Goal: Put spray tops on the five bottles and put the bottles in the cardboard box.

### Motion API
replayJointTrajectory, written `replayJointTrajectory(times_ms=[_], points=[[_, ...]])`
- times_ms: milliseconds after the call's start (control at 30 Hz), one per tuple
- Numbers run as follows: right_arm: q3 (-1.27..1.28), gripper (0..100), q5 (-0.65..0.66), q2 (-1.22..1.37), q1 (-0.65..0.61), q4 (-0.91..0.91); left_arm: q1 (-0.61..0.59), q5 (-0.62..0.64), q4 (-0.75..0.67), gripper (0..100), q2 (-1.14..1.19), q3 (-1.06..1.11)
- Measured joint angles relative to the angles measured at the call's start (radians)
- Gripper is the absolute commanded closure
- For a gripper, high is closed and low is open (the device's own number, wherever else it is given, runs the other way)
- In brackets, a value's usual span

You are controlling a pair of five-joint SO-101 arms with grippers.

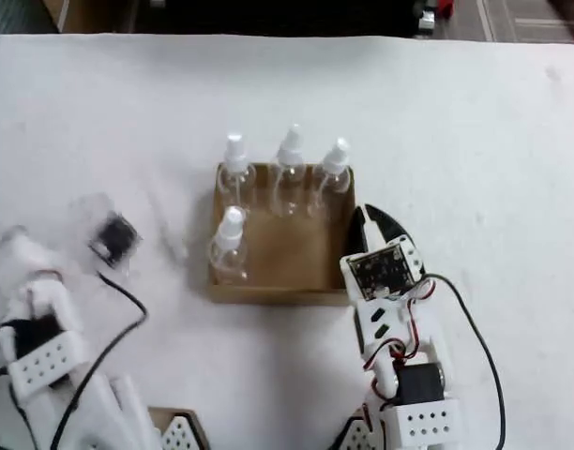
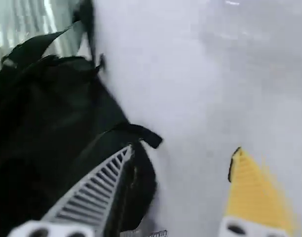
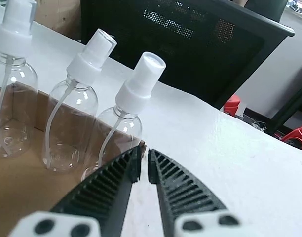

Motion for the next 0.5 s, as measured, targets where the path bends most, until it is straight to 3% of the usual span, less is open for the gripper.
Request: replayJointTrajectory(times_ms=[167,400,500], points=[[0.000,98.1,0.000,0.000,0.000,0.000,-0.041,0.330,0.077,71,0.000,-0.167],[0.000,98.1,0.000,0.000,0.000,0.000,0.018,0.308,0.126,71,0.000,-0.173],[0.000,98.1,0.000,0.000,0.000,0.000,0.097,0.359,0.020,71,0.000,-0.124]])
